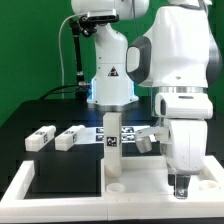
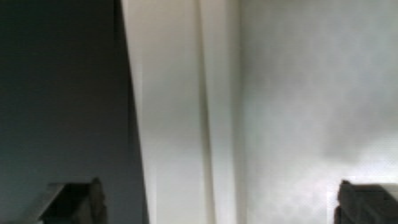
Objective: Assemble desk
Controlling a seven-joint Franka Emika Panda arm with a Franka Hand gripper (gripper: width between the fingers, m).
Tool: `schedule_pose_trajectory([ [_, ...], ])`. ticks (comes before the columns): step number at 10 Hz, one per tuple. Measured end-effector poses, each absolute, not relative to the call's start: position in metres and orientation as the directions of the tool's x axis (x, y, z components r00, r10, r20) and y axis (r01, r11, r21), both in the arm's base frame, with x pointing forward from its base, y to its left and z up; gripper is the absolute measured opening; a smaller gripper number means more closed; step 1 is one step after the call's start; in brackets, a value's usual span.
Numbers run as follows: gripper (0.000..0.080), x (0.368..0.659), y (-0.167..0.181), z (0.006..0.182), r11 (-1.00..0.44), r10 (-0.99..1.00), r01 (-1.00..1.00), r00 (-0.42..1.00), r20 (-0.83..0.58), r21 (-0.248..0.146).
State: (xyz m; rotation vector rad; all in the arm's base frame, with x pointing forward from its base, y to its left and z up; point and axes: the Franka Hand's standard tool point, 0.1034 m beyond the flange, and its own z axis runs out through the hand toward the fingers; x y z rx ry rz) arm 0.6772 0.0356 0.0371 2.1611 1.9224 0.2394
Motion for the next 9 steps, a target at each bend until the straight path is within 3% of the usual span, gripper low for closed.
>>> schedule_pose_trajectory([
  [1, 0.0649, 0.680, 0.031, 0.053, -0.112, 0.991, 0.950, 0.129, -0.040, 0.290],
  [3, 0.0649, 0.677, 0.004, 0.104, -0.145, 0.984, 0.948, 0.169, -0.064, 0.282],
  [4, 0.0649, 0.678, -0.007, 0.118, -0.161, 0.980, 0.942, 0.188, -0.065, 0.293],
  [6, 0.0649, 0.678, -0.010, 0.119, -0.219, 0.969, 0.929, 0.244, -0.049, 0.298],
  [9, 0.0649, 0.676, -0.013, 0.118, -0.419, 0.901, 0.858, 0.434, 0.016, 0.298],
])
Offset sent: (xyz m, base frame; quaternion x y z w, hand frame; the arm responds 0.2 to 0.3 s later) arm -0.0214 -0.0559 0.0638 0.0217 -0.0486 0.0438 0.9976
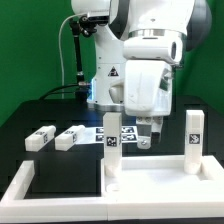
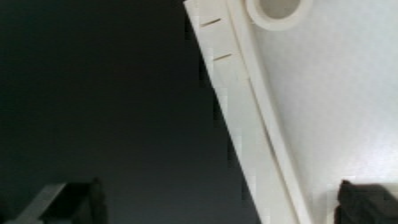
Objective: Assemble desk
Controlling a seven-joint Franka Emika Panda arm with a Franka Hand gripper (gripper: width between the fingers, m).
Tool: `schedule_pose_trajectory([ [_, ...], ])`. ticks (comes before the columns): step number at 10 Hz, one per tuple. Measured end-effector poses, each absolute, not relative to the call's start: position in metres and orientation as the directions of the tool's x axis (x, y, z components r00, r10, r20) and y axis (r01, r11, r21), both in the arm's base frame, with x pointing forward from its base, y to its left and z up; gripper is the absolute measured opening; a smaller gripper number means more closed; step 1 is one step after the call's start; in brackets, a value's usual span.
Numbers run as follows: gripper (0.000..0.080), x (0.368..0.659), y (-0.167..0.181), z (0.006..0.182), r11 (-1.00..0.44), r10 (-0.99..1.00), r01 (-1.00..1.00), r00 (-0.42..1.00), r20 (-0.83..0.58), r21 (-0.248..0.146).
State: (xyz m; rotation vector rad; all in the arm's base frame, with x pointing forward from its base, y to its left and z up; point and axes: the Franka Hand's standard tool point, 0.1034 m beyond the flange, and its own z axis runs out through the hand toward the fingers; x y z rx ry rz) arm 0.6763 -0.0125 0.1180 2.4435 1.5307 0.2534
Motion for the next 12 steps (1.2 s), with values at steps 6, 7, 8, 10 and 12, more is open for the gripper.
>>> schedule_pose_trajectory([
  [6, 0.0649, 0.636, -0.108, 0.159, -0.744, 0.660, 0.629, 0.746, 0.096, 0.226],
  [7, 0.0649, 0.637, -0.105, 0.159, -0.774, 0.625, 0.594, 0.774, 0.107, 0.221],
  [8, 0.0649, 0.637, -0.105, 0.158, -0.804, 0.585, 0.555, 0.802, 0.118, 0.214],
  [10, 0.0649, 0.635, -0.107, 0.158, -0.859, 0.502, 0.473, 0.853, 0.142, 0.196],
  [12, 0.0649, 0.603, -0.142, 0.151, -0.947, 0.314, 0.296, 0.933, 0.177, 0.122],
])
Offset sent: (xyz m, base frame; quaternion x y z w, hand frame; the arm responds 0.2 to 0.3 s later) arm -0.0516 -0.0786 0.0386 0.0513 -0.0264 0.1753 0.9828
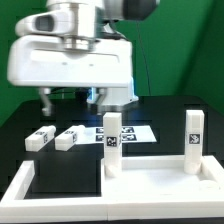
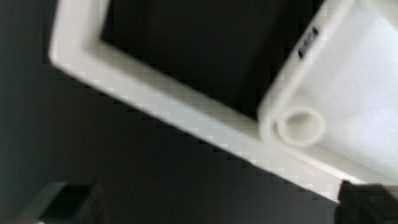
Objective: Assemble desk
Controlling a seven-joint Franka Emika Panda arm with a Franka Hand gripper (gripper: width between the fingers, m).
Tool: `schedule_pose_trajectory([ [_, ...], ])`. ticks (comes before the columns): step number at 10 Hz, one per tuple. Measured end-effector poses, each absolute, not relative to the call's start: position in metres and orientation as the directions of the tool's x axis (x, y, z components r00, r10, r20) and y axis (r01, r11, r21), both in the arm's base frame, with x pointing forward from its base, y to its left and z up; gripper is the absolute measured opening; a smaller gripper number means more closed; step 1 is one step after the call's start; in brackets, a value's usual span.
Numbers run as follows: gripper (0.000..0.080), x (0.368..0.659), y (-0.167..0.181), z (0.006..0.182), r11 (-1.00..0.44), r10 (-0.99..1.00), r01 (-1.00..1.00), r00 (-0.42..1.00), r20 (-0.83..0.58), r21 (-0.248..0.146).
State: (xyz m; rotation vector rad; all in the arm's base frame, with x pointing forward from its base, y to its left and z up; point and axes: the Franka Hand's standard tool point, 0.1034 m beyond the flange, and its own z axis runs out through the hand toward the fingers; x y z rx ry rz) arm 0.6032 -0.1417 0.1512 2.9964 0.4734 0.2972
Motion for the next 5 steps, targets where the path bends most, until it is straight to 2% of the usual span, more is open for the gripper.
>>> schedule_pose_trajectory([
  [1, 0.0649, 0.585, -0.159, 0.145, -0.974, 0.221, 0.208, 0.960, 0.175, 0.086],
  [3, 0.0649, 0.550, -0.166, 0.128, -0.999, -0.039, -0.036, 0.995, 0.088, -0.029],
  [5, 0.0649, 0.550, -0.161, 0.127, -0.988, -0.148, -0.145, 0.986, 0.070, -0.044],
])
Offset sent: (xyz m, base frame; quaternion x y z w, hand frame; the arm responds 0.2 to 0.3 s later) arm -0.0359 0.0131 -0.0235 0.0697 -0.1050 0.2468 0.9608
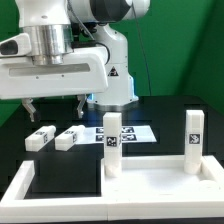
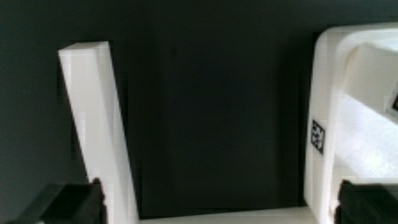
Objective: Assemble desk
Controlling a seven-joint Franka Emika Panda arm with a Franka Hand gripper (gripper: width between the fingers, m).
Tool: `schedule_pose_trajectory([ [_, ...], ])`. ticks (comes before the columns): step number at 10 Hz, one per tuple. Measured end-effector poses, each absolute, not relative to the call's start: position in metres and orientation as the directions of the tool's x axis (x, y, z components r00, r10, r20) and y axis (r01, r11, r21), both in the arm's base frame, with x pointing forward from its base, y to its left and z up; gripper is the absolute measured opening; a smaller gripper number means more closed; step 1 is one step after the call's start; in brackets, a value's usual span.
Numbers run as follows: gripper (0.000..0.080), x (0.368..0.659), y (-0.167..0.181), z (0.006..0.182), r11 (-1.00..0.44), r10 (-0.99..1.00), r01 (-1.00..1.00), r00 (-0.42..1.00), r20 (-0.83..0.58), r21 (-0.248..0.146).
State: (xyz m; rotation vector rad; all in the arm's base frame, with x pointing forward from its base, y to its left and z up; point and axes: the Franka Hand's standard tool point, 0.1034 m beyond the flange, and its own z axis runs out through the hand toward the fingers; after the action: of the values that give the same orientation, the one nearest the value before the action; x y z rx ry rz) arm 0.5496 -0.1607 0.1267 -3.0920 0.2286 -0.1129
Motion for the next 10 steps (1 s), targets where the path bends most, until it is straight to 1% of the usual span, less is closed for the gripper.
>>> schedule_pose_trajectory([
  [2, 0.0649, 0.549, -0.160, 0.126, -0.985, -0.167, -0.164, 0.984, 0.064, -0.047],
  [3, 0.0649, 0.545, -0.159, 0.124, -0.985, -0.167, -0.165, 0.985, 0.040, -0.055],
  [4, 0.0649, 0.526, -0.161, 0.114, -0.976, -0.195, -0.198, 0.980, -0.049, -0.085],
  [5, 0.0649, 0.495, -0.164, 0.104, -0.962, -0.210, -0.242, 0.952, -0.224, -0.125],
  [6, 0.0649, 0.481, -0.164, 0.094, -0.961, -0.187, -0.242, 0.924, -0.333, -0.132],
  [7, 0.0649, 0.479, -0.161, 0.083, -0.958, -0.178, -0.250, 0.904, -0.389, -0.142],
  [8, 0.0649, 0.482, -0.162, 0.083, -0.958, -0.173, -0.249, 0.897, -0.406, -0.144],
  [9, 0.0649, 0.479, -0.159, 0.084, -0.956, -0.152, -0.249, 0.873, -0.463, -0.156],
  [10, 0.0649, 0.479, -0.157, 0.081, -0.955, -0.140, -0.250, 0.855, -0.499, -0.161],
])
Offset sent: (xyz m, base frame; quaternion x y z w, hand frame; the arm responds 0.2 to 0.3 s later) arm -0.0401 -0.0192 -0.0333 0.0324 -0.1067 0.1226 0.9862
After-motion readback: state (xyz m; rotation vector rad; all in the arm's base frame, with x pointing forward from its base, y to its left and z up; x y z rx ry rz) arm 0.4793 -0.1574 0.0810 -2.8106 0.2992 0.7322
